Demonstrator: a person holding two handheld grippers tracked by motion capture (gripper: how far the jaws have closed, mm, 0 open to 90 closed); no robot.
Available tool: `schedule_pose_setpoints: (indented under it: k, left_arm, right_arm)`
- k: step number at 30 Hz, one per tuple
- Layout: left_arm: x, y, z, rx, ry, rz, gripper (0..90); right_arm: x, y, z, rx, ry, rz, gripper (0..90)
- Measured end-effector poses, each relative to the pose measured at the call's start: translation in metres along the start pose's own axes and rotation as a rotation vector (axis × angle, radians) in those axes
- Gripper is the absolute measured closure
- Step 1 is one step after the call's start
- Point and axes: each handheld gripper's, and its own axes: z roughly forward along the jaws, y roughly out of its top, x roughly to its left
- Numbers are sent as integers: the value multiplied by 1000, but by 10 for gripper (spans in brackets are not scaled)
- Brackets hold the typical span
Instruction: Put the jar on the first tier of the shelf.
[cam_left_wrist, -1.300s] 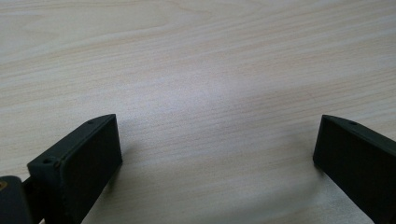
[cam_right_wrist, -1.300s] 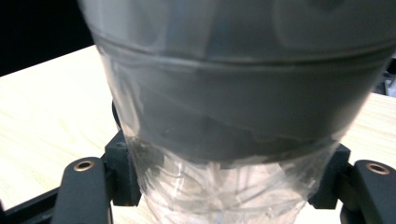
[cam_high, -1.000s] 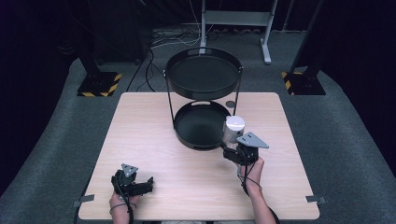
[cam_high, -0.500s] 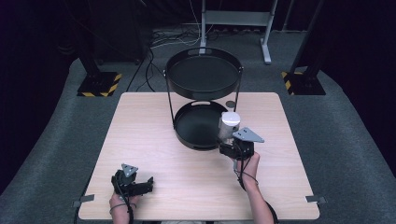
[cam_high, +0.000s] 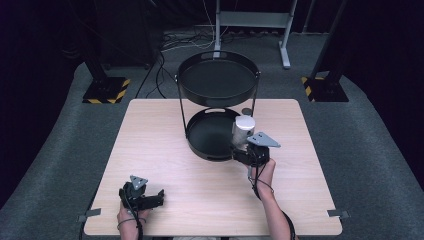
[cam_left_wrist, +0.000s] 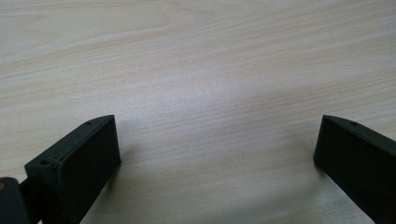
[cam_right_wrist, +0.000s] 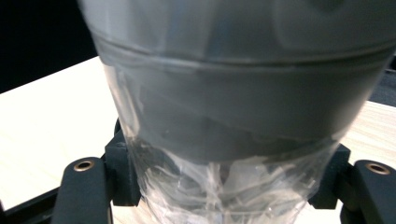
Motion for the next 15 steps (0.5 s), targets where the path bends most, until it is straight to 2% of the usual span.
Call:
schedule_pose_setpoints:
  k: [15]
  left_arm:
    - [0,0,0,1,-7,0,2]
  right_arm:
    - [1,10,15,2,14,10,294]
